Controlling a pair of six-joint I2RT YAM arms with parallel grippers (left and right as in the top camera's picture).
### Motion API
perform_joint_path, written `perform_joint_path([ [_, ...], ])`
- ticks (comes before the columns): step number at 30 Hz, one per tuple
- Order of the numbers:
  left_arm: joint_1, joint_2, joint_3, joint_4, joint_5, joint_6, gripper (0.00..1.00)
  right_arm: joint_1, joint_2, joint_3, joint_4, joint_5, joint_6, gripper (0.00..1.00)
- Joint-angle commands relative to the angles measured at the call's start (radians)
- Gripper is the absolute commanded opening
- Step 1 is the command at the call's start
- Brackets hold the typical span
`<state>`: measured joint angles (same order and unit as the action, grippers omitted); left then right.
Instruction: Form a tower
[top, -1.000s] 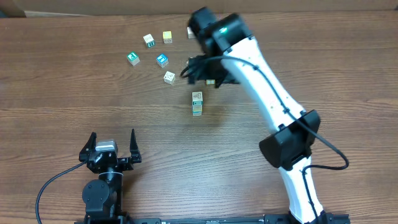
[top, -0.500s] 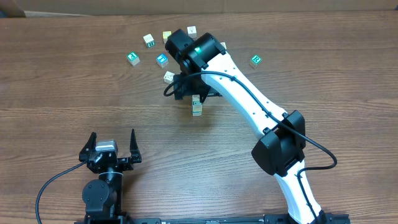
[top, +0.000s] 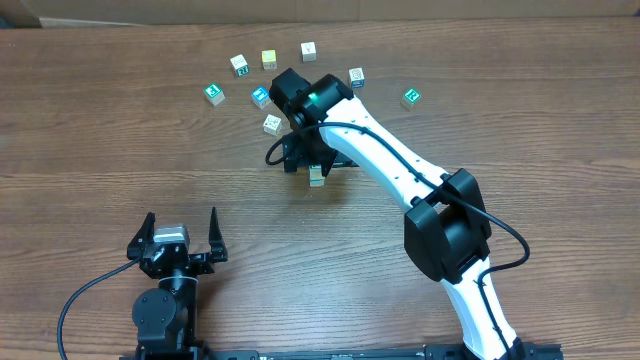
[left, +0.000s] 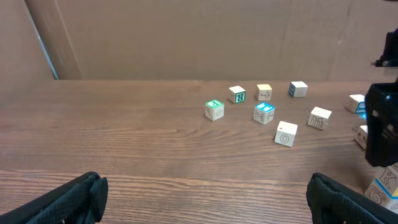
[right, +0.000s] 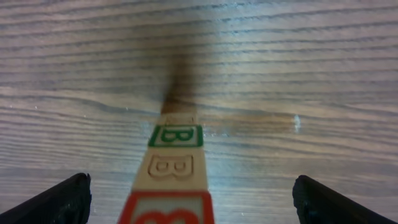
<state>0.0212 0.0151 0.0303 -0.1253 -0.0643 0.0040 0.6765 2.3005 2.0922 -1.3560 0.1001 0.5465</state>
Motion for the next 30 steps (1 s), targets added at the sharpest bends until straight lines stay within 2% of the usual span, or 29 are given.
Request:
perform_joint_path([
  [1, -0.003, -0.01, 0.006, -0.012, -0.013, 0.019, 1.0, 0.002, 0.003, -0.027, 0.024, -0.013, 0.003, 1.0],
  [12, -0.003, -0.01, 0.006, -0.012, -0.013, 0.019, 0.99, 0.002, 0.003, -0.078, 0.074, -0.013, 0.003, 0.99],
  [17, -0.003, -0.01, 0.006, -0.012, -0.013, 0.019, 1.0, 0.002, 0.003, -0.078, 0.089, -0.013, 0.004, 0.93],
  [23, -0.003, -0.01, 0.006, -0.012, -0.013, 0.019, 0.99, 0.002, 0.003, -0.078, 0.092, -0.013, 0.004, 0.91],
  [26, -0.003, -0.01, 0.006, -0.012, -0.013, 0.019, 1.0, 0.002, 0.003, -0.078, 0.092, -0.016, 0.004, 0.85],
  [30, -0.003, -0.01, 0.006, -0.012, -0.013, 0.019, 1.0, 0.002, 0.003, -0.078, 0.093, -0.016, 0.004, 0.84],
])
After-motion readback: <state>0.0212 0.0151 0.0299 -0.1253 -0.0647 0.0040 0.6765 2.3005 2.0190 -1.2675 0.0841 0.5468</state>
